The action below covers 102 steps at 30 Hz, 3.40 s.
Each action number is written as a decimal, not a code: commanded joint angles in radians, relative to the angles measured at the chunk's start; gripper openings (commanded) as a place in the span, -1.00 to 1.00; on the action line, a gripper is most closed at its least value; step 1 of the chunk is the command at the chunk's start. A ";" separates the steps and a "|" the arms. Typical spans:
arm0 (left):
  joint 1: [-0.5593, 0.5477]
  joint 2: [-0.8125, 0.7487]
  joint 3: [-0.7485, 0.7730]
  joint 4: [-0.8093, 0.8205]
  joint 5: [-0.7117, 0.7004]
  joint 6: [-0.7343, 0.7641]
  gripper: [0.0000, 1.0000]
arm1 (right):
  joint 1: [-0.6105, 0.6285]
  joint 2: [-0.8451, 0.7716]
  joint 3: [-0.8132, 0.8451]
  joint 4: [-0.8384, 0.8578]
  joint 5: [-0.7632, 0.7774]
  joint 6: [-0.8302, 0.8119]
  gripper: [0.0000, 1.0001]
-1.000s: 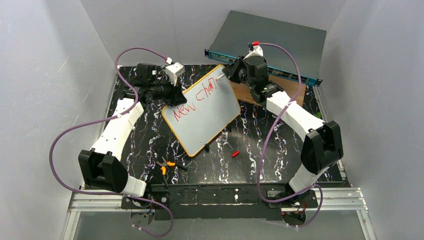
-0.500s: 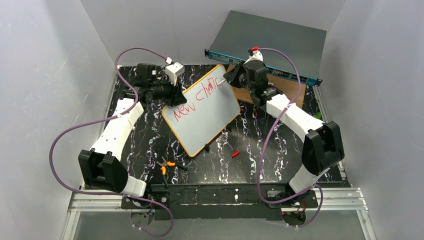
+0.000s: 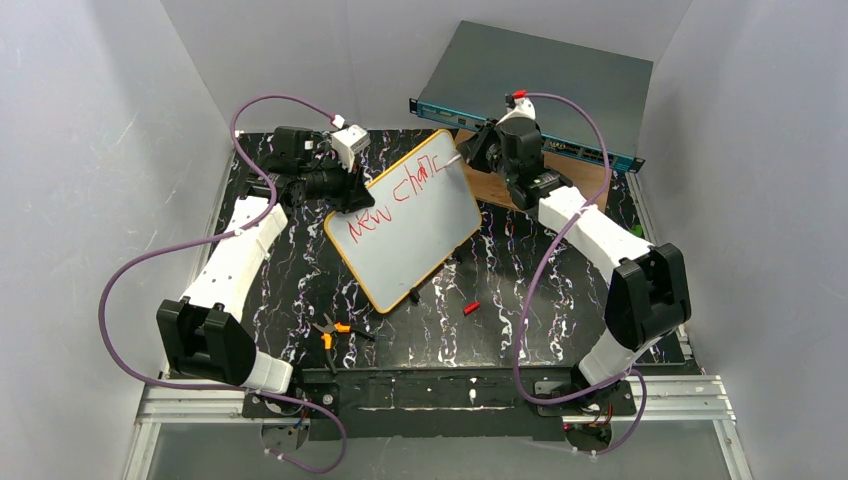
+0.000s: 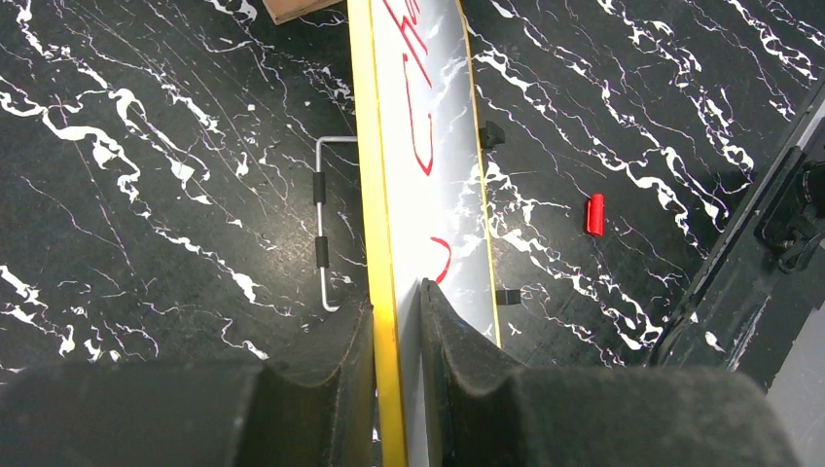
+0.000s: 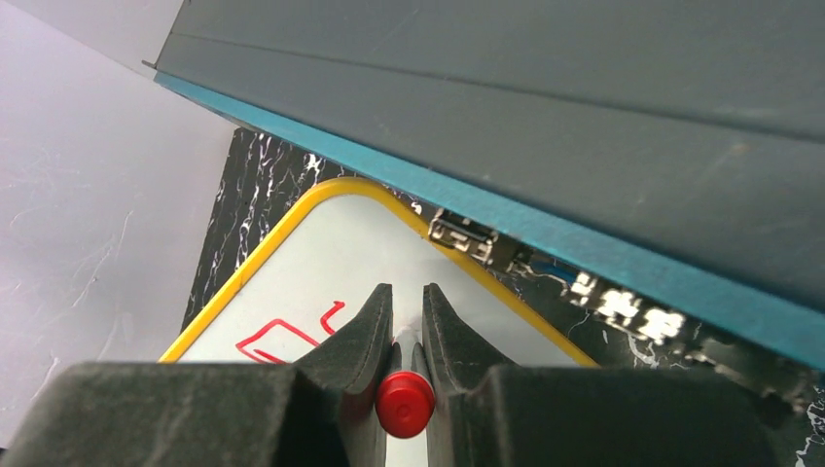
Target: Write a sentence on the whiteboard
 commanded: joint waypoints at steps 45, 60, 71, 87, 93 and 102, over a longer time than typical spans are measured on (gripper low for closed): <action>-0.013 -0.014 0.029 -0.027 -0.026 0.089 -1.00 | -0.021 0.017 0.123 -0.008 0.049 0.025 -0.97; -0.014 -0.015 0.031 -0.028 -0.028 0.090 -1.00 | -0.021 0.031 0.146 0.005 0.005 0.033 -0.97; -0.014 -0.008 0.035 -0.028 -0.029 0.091 -1.00 | -0.013 0.027 0.132 0.011 -0.017 0.042 -0.97; -0.014 -0.004 0.039 -0.029 -0.029 0.090 -1.00 | -0.001 0.020 0.097 0.010 -0.017 0.045 -0.97; -0.014 -0.001 0.038 -0.030 -0.027 0.091 -1.00 | 0.002 0.014 0.079 -0.002 -0.010 0.050 -0.97; -0.015 0.003 0.044 -0.029 -0.026 0.091 -1.00 | 0.002 -0.005 0.039 -0.019 0.015 0.042 -0.97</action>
